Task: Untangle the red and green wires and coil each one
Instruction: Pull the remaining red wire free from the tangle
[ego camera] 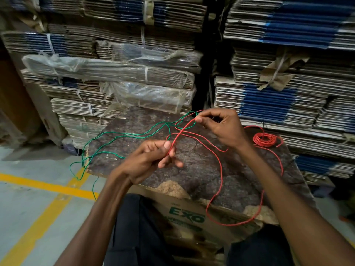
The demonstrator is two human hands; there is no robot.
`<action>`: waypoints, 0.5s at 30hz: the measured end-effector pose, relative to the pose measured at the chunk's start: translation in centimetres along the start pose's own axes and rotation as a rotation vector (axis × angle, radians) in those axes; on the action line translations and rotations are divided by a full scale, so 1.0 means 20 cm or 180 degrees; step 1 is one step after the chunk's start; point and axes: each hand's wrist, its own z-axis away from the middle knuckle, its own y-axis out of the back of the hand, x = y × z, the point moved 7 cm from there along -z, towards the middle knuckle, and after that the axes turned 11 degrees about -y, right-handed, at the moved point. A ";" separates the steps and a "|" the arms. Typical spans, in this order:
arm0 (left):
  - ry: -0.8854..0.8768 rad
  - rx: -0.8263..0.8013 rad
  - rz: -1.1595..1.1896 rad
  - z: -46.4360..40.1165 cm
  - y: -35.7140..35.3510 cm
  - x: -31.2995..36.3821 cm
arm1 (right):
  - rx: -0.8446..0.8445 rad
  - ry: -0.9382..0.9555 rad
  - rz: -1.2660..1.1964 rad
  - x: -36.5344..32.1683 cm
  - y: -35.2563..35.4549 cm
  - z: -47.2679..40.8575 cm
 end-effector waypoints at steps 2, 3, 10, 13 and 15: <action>-0.0037 -0.0026 0.0283 0.02 -0.03 0.00 | -0.0015 -0.0068 -0.0100 0.04 -0.03 -0.01; -0.0075 -0.0019 0.0434 0.02 -0.04 0.01 | -0.0018 -0.0135 -0.0142 0.06 -0.04 -0.02; -0.0755 -0.0214 0.1397 -0.03 -0.09 0.11 | -0.0345 -0.0699 -0.0312 0.18 -0.18 0.06; -0.1069 -0.0168 0.1607 -0.09 -0.08 0.18 | -0.0637 -0.0911 -0.0498 0.21 -0.26 0.14; -0.1224 -0.0125 0.1753 -0.13 -0.06 0.22 | -0.0824 -0.1096 -0.0608 0.23 -0.32 0.20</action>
